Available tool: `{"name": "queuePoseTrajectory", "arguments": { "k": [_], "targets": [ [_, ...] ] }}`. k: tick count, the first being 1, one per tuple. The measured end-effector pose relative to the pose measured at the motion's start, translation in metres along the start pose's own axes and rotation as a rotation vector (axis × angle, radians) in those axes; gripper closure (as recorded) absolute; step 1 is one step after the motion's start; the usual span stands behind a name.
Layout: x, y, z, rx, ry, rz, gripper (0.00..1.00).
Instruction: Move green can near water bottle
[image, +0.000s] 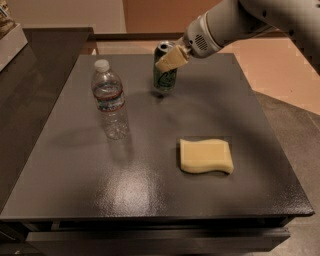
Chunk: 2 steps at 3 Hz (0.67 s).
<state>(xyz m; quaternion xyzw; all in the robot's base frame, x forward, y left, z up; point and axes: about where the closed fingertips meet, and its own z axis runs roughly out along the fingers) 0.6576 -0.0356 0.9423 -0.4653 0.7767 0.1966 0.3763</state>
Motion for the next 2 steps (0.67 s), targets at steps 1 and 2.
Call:
{"name": "queuePoseTrajectory", "arguments": {
  "k": [1, 2],
  "targets": [
    [-0.004, 0.046, -0.005, -0.120, -0.007, -0.094, 1.00],
    [-0.003, 0.084, -0.006, -0.218, 0.005, -0.156, 1.00]
  ]
}}
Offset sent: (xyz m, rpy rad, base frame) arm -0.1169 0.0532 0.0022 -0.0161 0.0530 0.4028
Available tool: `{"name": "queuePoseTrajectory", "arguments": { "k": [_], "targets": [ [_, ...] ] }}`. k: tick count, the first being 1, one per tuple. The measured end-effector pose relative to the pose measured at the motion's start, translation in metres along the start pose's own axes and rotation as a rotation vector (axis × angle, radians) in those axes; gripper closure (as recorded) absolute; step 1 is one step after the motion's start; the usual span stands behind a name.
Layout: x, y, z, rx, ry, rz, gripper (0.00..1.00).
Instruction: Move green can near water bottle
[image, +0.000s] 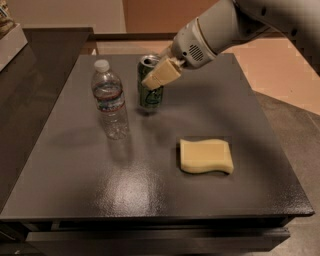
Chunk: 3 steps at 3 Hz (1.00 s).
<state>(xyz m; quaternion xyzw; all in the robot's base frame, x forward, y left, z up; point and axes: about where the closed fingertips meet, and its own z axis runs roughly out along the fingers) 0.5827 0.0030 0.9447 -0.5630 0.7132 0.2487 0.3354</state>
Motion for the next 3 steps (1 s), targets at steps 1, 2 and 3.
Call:
{"name": "queuePoseTrajectory", "arguments": {
  "k": [1, 2, 3],
  "targets": [
    [0.000, 0.027, 0.010, -0.049, 0.021, -0.052, 0.82],
    [0.005, 0.044, 0.023, -0.077, 0.039, -0.077, 0.58],
    [0.009, 0.053, 0.033, -0.090, 0.052, -0.084, 0.36]
  ]
}}
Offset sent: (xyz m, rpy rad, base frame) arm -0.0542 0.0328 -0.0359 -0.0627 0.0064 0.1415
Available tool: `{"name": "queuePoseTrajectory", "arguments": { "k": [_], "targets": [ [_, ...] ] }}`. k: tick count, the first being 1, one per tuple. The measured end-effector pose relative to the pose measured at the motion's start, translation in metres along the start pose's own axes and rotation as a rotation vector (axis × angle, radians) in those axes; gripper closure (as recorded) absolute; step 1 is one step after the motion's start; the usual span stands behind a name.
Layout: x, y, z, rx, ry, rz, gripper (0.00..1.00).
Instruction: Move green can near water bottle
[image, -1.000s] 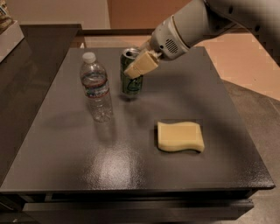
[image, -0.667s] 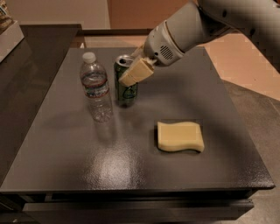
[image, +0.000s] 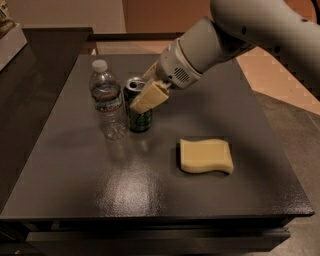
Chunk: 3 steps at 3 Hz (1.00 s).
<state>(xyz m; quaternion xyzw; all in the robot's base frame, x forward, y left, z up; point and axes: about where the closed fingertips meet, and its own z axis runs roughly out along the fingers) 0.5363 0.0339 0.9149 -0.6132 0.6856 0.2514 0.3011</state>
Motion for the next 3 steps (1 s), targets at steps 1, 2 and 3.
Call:
{"name": "queuePoseTrajectory", "arguments": {
  "k": [1, 2, 3],
  "targets": [
    [0.0038, 0.0052, 0.0076, -0.002, 0.014, -0.007, 0.12],
    [0.0030, 0.0061, 0.0087, -0.004, 0.015, -0.008, 0.00],
    [0.0030, 0.0061, 0.0088, -0.004, 0.015, -0.008, 0.00]
  ]
}}
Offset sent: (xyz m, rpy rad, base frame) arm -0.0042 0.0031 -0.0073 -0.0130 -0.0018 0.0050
